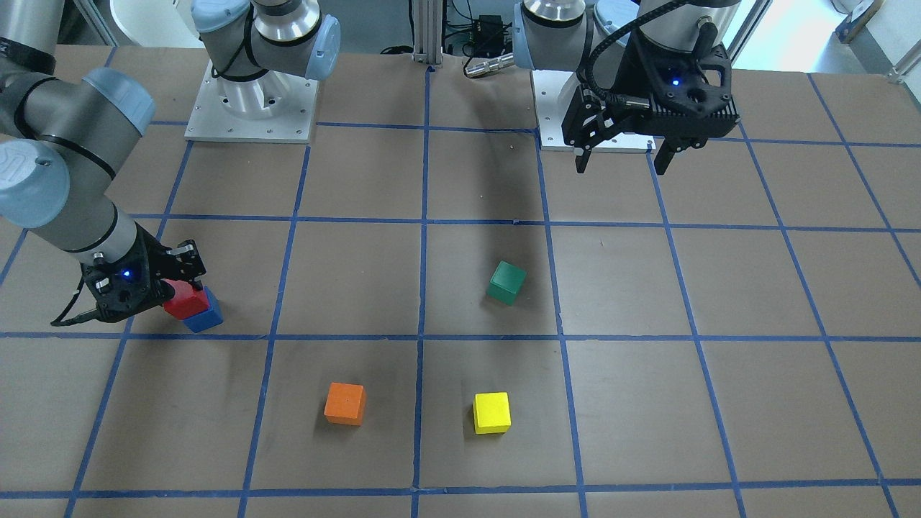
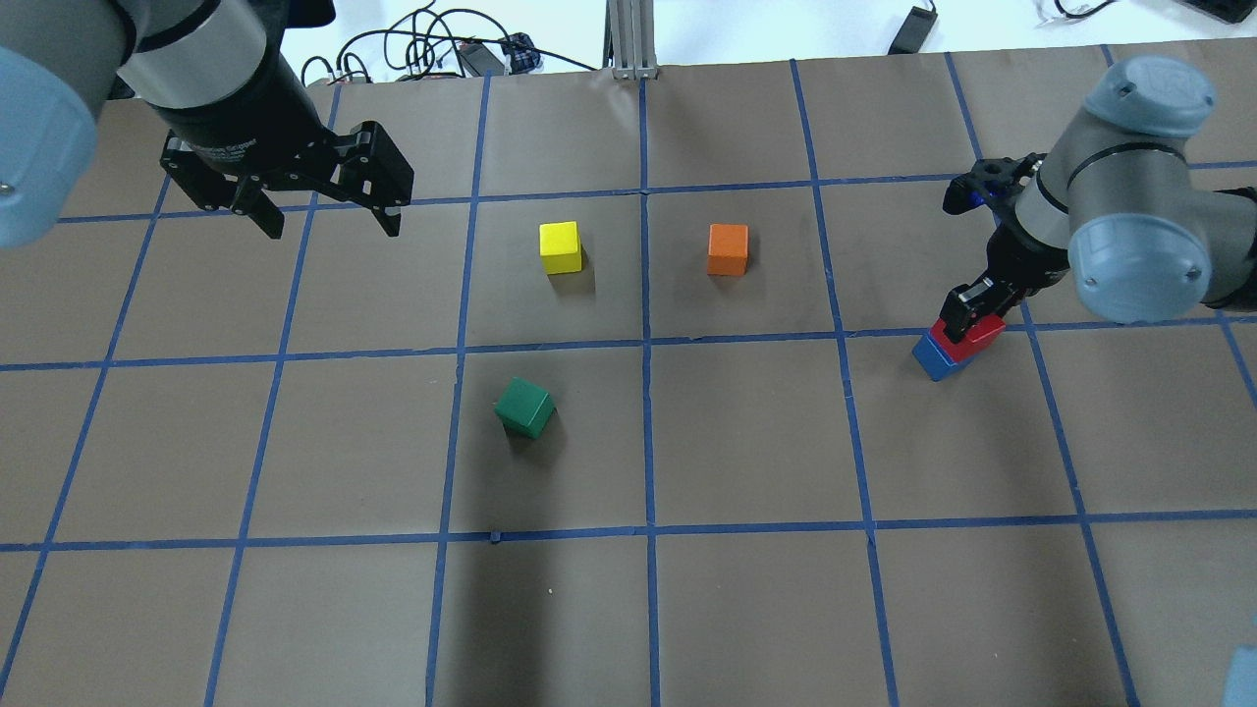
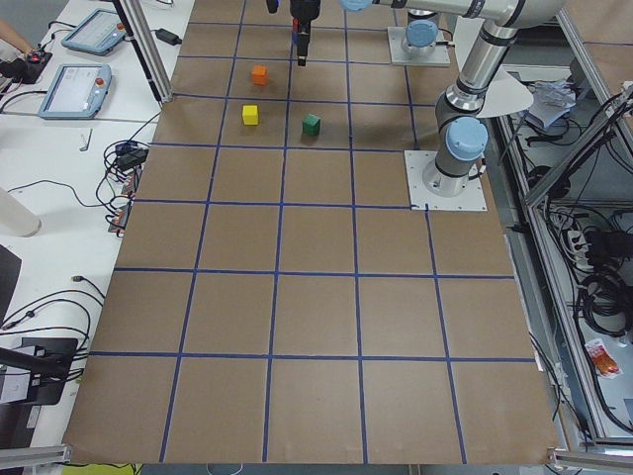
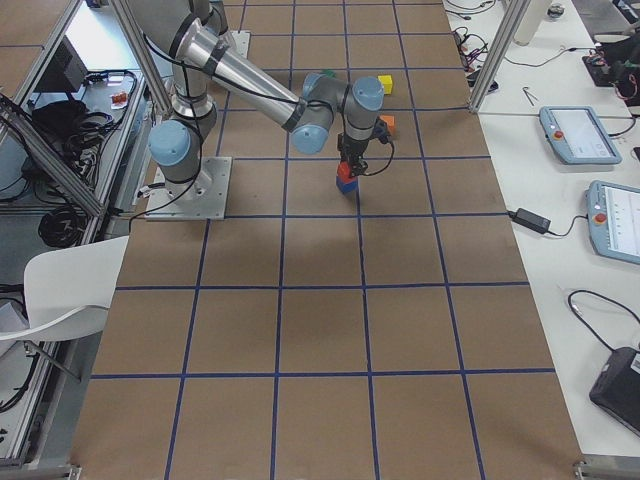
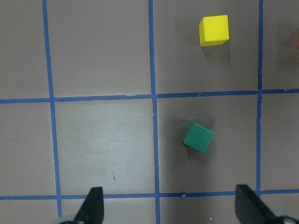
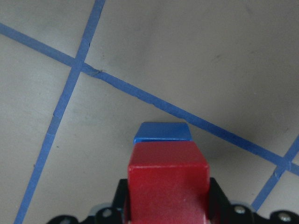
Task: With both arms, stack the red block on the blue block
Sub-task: 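Lower the red cube onto the blue cube with the right gripper, then open the right gripper and raise it away from the stack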
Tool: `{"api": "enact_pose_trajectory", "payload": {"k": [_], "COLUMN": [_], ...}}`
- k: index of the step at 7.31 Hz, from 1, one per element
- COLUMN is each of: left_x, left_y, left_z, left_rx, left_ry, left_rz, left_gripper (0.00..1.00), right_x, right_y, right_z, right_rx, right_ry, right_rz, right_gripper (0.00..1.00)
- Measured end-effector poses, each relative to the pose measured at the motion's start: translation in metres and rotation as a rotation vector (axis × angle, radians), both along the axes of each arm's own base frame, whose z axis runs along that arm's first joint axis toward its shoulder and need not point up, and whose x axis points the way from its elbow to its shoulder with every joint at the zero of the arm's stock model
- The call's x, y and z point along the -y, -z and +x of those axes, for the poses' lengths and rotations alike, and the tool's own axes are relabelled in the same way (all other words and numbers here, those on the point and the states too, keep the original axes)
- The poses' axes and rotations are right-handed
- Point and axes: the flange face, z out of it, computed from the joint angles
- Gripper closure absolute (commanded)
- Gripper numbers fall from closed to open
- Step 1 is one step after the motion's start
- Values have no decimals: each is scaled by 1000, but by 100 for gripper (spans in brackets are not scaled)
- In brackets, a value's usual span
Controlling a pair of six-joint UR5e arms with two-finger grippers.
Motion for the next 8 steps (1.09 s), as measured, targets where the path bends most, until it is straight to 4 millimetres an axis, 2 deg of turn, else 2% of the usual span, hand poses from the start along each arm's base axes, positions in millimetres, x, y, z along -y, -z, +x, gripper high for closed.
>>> {"api": "enact_pose_trajectory", "payload": {"k": [1, 5, 6, 8], "left_x": [0, -1, -1, -2], "left_y": [1, 1, 1, -1], "left_z": [0, -1, -1, -1], "left_rx": [0, -1, -1, 0], "left_ry": [0, 2, 1, 4], "left_rz": [2, 1, 0, -4], "left_gripper": [0, 0, 0, 0], "right_x": [0, 2, 4, 7], "right_y": [0, -6, -20, -68], "right_z": [0, 1, 2, 2], "right_rx": [0, -4, -10, -20], "right_ry": [0, 11, 26, 147], "right_rz": [0, -10, -19, 9], "right_gripper": [1, 0, 0, 0]}}
